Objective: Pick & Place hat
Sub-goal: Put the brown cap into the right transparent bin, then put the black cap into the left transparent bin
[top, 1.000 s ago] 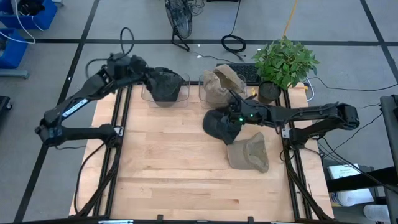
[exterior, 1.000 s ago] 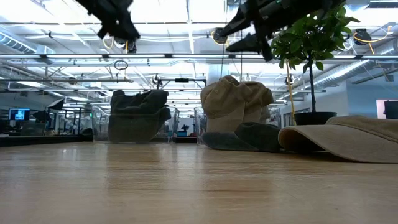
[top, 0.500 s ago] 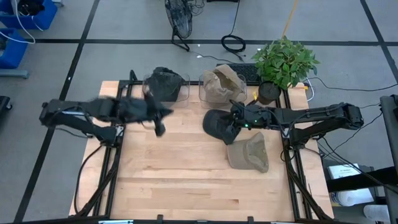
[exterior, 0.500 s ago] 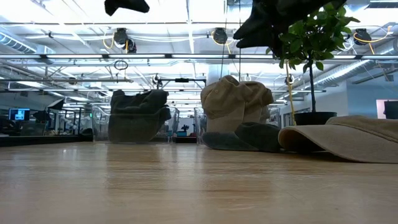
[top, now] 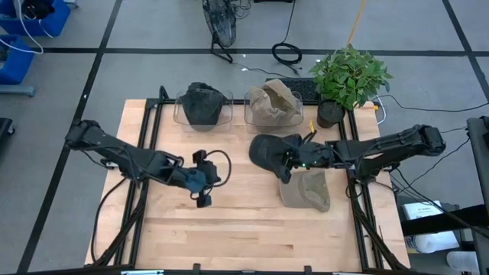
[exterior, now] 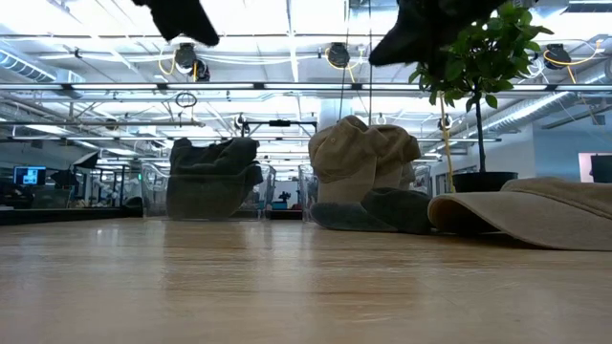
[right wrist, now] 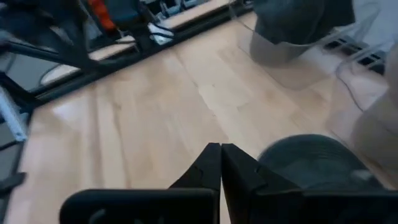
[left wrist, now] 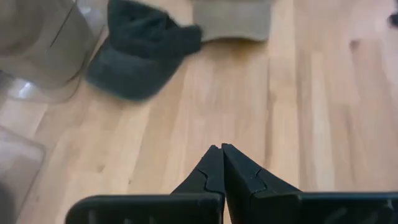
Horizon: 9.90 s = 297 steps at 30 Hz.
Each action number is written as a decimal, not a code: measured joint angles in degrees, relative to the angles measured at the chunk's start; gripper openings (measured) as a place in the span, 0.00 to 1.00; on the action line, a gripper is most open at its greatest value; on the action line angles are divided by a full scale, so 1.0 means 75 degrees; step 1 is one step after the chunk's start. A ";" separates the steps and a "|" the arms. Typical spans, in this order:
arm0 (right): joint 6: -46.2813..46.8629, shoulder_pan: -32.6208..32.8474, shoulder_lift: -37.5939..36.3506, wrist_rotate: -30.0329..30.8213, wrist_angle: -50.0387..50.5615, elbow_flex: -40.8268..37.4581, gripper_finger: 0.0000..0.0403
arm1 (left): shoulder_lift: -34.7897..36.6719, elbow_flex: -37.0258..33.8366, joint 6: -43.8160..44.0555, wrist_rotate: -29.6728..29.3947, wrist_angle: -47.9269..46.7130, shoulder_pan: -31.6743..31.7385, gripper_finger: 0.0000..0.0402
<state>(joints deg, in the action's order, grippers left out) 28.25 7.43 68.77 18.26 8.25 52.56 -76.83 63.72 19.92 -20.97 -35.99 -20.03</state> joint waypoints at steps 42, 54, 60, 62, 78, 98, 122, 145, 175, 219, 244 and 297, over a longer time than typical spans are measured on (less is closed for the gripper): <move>1.2154 0.3431 0.3738 -0.1185 0.9718 0.4177 0.01 | 0.4957 -0.3424 -0.2710 0.0603 0.0539 0.0703 0.02; 1.3898 0.4609 0.3179 -0.2656 0.9220 0.2399 0.28 | 0.4957 -0.3424 -0.2812 0.1026 0.0547 0.1492 0.01; 1.3948 0.4946 0.2691 -0.2541 0.8039 0.1305 0.47 | 0.4957 -0.3424 -0.2602 0.1076 0.0550 0.1743 0.01; 1.3953 0.5090 0.2494 -0.2265 0.7545 0.0838 0.54 | 0.4957 -0.3424 -0.2641 0.1076 0.0551 0.1808 0.01; 1.3549 0.6099 0.0610 0.1225 0.4219 -0.2285 0.81 | 0.4948 -0.3424 -0.1137 0.0983 0.1070 0.2040 0.02; 1.2244 0.5196 0.0351 0.3536 0.1200 -0.4612 0.31 | 0.4641 -0.3424 0.0335 0.0508 0.1466 0.2040 0.03; 0.3858 0.3727 -0.1020 0.4337 0.0131 -0.1268 0.01 | 0.4132 -0.3424 -0.0636 0.1230 0.1695 0.2040 0.01; -0.2855 -0.0805 0.2198 0.2560 0.2614 0.4522 0.01 | 0.4132 -0.3424 -0.0815 0.1597 0.1620 0.2040 0.01; -0.9804 -0.2399 0.4699 0.6137 0.2338 0.5102 0.00 | 0.4132 -0.3424 -0.0403 0.1875 0.1558 0.2005 0.01; -0.4537 -0.2064 0.3764 0.3708 0.1912 0.2349 0.20 | 0.4132 -0.3421 -0.0241 0.2011 0.1605 0.2002 0.05; 0.0617 -0.1082 0.0294 0.0701 0.3899 0.1692 0.24 | 0.3850 -0.3413 -0.0494 0.1998 0.3732 0.2005 0.05; 0.1932 0.1016 -0.0841 0.0321 0.1332 -0.2072 0.01 | -0.3787 -0.1932 0.4168 0.2536 0.6833 0.4220 0.81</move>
<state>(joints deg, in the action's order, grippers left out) 42.74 15.05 62.46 20.67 18.24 37.01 -105.24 49.23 51.18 -1.95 15.26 11.62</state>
